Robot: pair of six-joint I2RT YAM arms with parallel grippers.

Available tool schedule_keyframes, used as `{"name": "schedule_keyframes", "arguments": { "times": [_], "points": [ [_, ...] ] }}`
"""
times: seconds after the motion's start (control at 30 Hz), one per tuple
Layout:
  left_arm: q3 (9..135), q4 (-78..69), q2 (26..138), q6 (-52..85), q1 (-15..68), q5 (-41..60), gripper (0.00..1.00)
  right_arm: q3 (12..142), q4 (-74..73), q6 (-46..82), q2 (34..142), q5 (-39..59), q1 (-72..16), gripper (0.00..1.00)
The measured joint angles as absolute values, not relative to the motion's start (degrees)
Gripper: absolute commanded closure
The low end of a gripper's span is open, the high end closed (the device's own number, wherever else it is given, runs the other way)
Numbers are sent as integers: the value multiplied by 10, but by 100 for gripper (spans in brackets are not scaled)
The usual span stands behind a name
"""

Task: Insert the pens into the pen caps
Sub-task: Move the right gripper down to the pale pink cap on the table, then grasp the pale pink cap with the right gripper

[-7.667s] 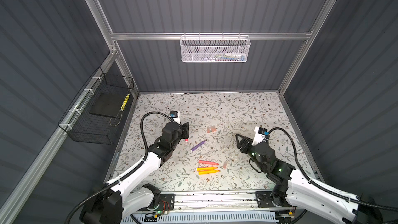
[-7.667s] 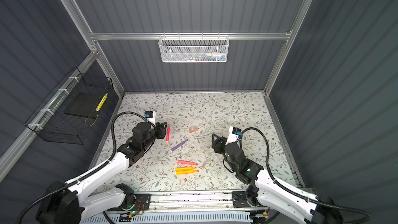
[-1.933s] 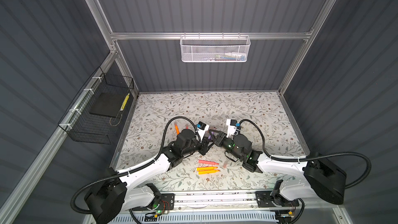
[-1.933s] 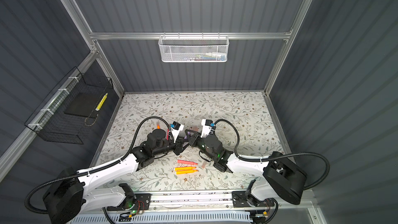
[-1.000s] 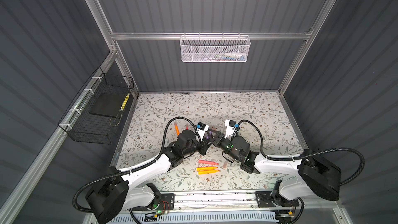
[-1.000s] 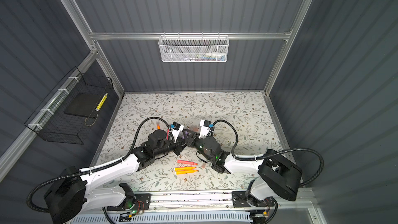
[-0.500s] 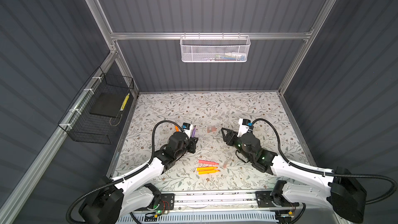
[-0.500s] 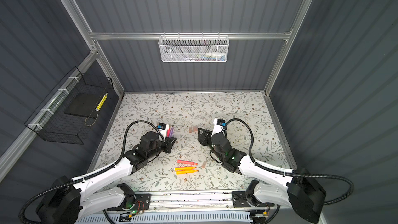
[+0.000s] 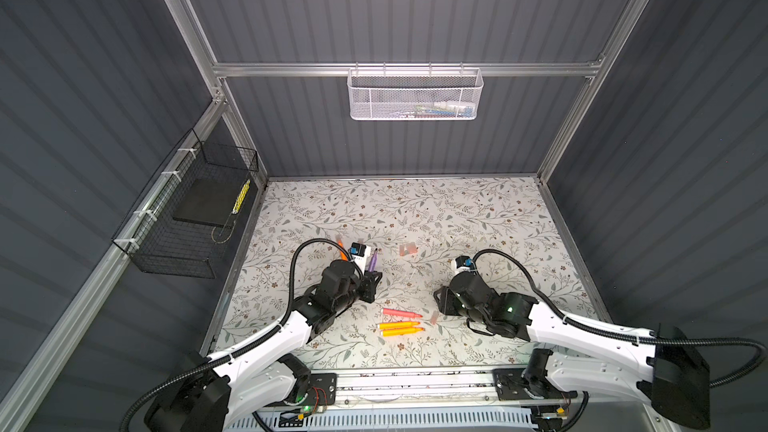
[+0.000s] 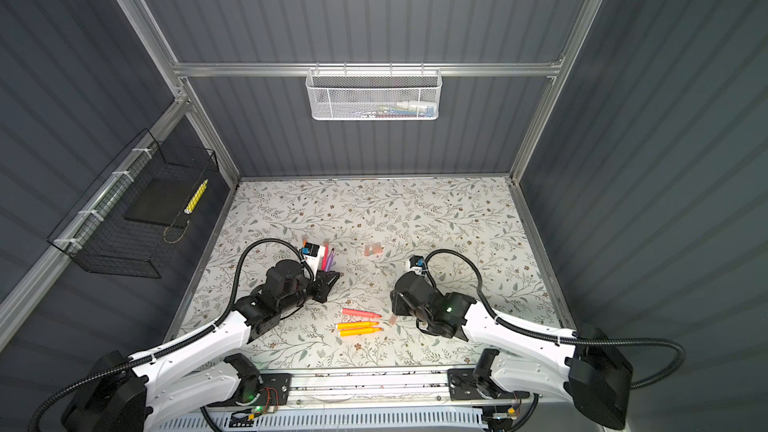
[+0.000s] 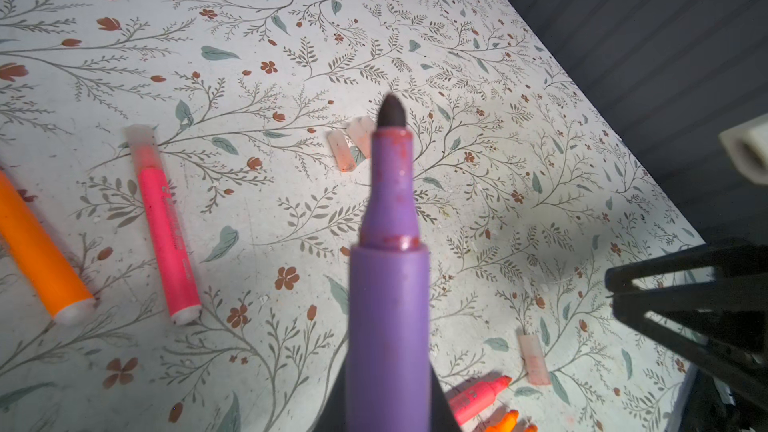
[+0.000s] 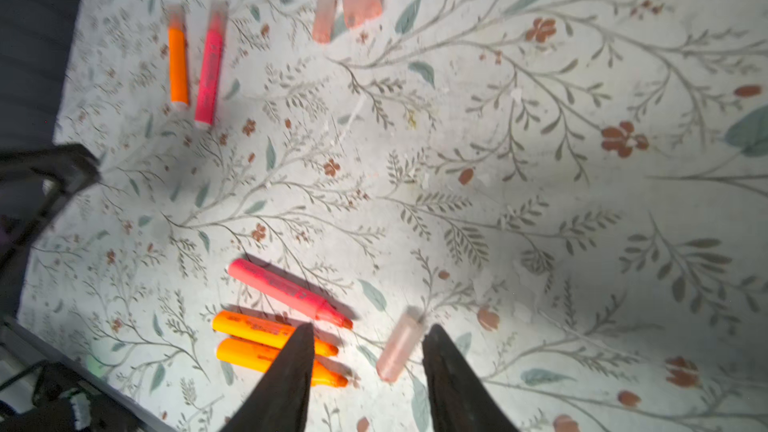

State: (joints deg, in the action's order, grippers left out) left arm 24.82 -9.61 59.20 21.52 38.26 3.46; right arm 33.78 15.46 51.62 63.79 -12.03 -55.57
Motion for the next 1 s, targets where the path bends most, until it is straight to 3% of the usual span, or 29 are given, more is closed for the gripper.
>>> {"name": "schedule_keyframes", "arguments": {
  "times": [0.87, 1.0],
  "points": [
    [217, -87, 545, 243, 409, 35, 100, 415, 239, 522, 846, -128, -614, 60],
    [217, -86, 545, 243, 409, 34, 100, 422, 255, 522, 865, -139, -616, 66]
  ]
}}
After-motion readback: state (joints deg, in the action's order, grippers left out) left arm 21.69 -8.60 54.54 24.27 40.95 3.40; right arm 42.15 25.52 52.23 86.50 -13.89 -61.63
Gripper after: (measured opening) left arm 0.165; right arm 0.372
